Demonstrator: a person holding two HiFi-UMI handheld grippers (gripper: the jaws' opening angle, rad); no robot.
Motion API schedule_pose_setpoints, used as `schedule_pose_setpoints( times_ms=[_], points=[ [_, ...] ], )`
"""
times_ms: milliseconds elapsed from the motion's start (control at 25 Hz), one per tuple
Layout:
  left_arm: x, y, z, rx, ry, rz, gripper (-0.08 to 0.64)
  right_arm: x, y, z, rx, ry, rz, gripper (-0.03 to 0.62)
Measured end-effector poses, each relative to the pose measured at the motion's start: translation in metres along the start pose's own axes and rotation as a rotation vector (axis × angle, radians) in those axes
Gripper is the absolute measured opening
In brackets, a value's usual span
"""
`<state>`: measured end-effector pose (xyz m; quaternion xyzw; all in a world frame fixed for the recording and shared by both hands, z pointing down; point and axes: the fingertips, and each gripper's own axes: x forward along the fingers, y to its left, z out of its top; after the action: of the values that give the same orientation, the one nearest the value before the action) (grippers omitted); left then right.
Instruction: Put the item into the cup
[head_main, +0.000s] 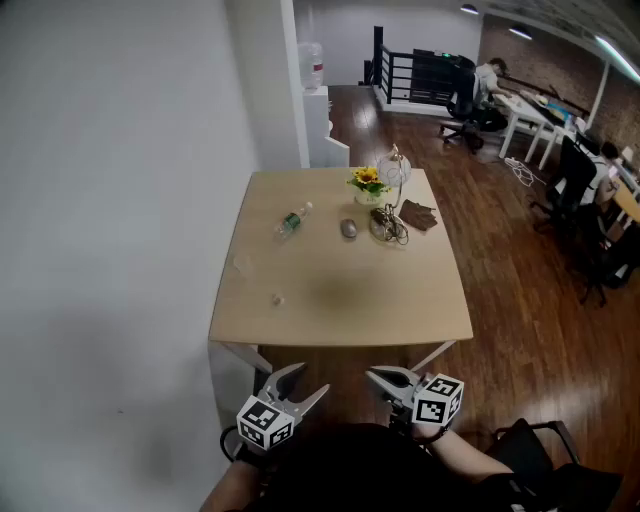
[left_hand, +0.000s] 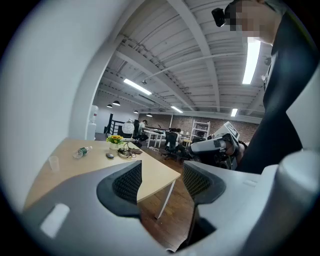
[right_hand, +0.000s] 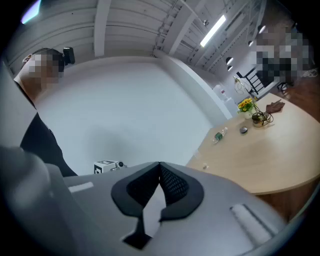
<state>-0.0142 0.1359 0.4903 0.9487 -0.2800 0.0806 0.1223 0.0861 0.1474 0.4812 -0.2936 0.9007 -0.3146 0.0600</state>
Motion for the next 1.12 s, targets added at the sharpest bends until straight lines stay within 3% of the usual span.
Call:
schedule_pose_setpoints(
  times_ms=[760, 1120],
  points=[
    [0.055, -0.025, 0.000, -0.023, 0.014, 0.072, 0.253, -0.035, -0.038, 0.027, 0.018, 0.013, 0.051, 0.008],
    [0.061, -0.012, -0.006, -0.037, 0.027, 0.128, 0.253, -0.030, -0.057, 0.030, 0.037, 0.024, 0.078, 0.008]
  ],
)
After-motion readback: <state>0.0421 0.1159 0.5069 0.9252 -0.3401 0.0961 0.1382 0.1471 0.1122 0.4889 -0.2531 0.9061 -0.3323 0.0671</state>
